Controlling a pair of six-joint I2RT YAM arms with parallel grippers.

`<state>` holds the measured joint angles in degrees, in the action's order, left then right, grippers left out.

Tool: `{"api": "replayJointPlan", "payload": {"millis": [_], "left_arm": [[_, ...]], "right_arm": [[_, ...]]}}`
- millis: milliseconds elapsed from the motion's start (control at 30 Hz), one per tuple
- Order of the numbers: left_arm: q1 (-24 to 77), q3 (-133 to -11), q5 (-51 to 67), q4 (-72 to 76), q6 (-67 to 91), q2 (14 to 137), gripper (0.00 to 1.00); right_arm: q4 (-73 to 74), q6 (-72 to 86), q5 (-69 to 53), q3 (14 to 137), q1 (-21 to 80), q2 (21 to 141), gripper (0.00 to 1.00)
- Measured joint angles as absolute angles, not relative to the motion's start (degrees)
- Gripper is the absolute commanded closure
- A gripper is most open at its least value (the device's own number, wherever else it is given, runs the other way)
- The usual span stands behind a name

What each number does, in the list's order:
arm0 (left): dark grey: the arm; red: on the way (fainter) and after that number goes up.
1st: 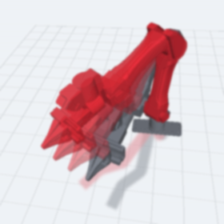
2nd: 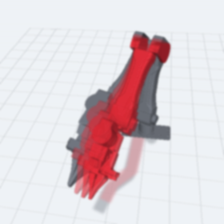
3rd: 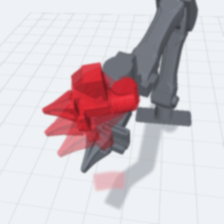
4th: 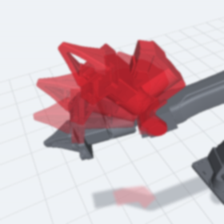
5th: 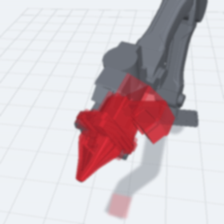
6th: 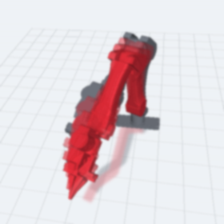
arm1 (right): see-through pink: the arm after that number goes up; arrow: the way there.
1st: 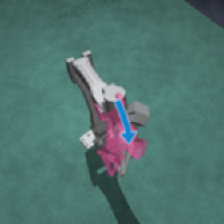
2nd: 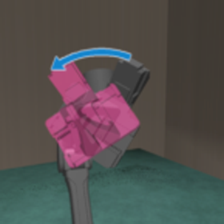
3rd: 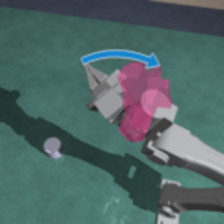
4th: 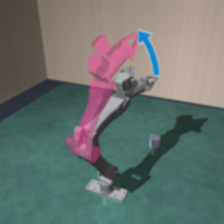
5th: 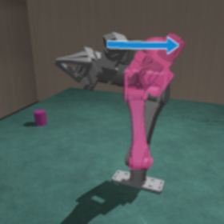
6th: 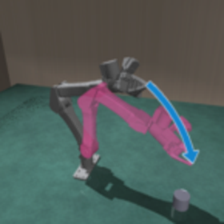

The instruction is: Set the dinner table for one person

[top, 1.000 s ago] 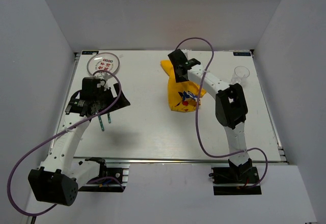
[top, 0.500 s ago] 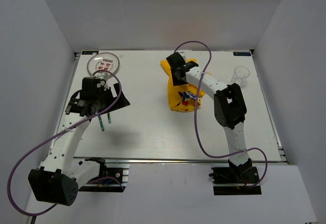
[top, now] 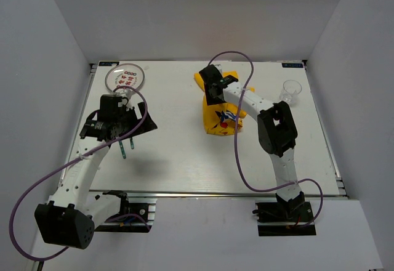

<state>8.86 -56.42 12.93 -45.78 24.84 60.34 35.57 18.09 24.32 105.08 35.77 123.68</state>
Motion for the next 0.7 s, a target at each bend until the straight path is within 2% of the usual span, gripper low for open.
{"api": "replayJointPlan", "payload": {"millis": [33, 67, 267, 433, 533, 567, 700], "left_arm": [[8.9, -56.3, 13.0, -45.7, 24.8, 60.3, 0.02], [8.9, -56.1, 13.0, -45.6, 24.8, 60.3, 0.02], [8.9, -55.5, 13.0, -45.3, 24.7, 60.3, 0.02], [8.9, -55.1, 13.3, -44.4, 24.6, 60.4, 0.02], [8.9, -54.8, 13.6, -44.4, 24.6, 60.7, 0.02], [8.9, -54.7, 13.8, -44.2, 24.6, 60.7, 0.02], [8.9, -54.3, 14.6, -42.5, 24.8, 61.1, 0.02]], "right_arm": [[35.6, 18.0, 24.4, 105.1, 35.8, 123.7, 0.53], [35.6, 18.0, 24.5, 105.1, 35.8, 123.7, 0.6], [35.5, 17.7, 27.0, 105.1, 35.8, 123.7, 0.67], [35.4, 17.5, 29.5, 105.1, 35.8, 123.8, 0.66], [35.4, 17.0, 30.4, 105.1, 35.7, 124.1, 0.86], [35.4, 16.9, 30.6, 105.1, 35.7, 124.2, 1.0], [35.0, 17.0, 30.7, 105.1, 35.7, 124.3, 1.0]]}}
